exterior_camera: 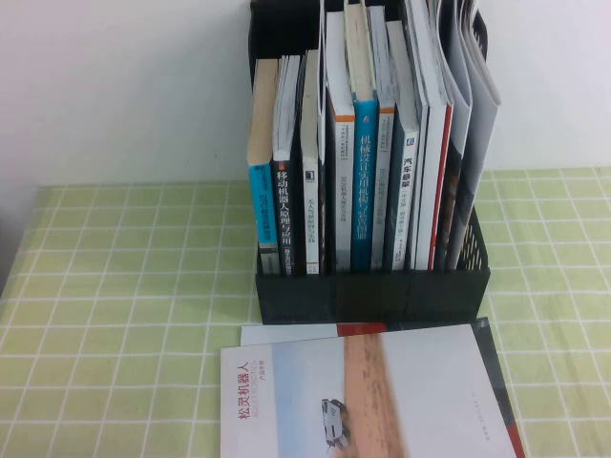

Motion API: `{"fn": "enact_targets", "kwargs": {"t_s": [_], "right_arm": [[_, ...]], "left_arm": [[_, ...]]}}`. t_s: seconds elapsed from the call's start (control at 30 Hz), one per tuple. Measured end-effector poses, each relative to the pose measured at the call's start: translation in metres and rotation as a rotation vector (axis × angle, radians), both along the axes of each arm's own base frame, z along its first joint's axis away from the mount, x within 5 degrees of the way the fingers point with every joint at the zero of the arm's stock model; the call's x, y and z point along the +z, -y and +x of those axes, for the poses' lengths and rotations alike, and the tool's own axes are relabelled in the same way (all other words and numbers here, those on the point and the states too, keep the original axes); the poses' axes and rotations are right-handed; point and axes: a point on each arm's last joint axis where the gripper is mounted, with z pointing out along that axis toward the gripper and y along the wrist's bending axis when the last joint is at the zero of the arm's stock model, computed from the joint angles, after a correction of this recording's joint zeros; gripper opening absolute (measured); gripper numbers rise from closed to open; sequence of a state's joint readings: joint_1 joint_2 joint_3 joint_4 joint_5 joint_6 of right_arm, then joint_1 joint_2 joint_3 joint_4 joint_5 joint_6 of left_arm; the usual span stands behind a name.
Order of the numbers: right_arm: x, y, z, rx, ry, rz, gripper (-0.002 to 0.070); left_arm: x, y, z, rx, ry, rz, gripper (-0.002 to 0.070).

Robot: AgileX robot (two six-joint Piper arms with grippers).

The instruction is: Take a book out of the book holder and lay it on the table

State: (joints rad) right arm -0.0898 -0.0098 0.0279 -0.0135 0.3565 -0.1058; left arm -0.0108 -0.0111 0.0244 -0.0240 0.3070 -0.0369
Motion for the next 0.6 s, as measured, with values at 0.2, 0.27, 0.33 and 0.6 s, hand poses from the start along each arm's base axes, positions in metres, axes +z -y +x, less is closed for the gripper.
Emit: {"fn": "enact_targets", "kwargs": {"t_s": [0.2, 0.27, 0.33, 0.6], "right_arm": [[0.0000, 0.0000, 0.0000, 0.000, 0.000, 0.000, -0.0002], [0.0000, 0.0000, 0.0000, 0.000, 0.000, 0.000, -0.0002], [0.0000, 0.0000, 0.0000, 0.000, 0.000, 0.000, -0.0002], [0.0000, 0.0000, 0.0000, 0.000, 0.000, 0.000, -0.0002]], "left_arm": [[0.0007, 0.0000, 0.0002, 0.000, 0.008, 0.000, -0.0003], [0.0007, 0.0000, 0.0002, 0.000, 0.008, 0.000, -0.0003], [0.0007, -0.0001, 0.0002, 0.000, 0.008, 0.002, -0.0003], [0.0007, -0.0007, 0.0002, 0.002, 0.008, 0.024, -0.0003]]}}
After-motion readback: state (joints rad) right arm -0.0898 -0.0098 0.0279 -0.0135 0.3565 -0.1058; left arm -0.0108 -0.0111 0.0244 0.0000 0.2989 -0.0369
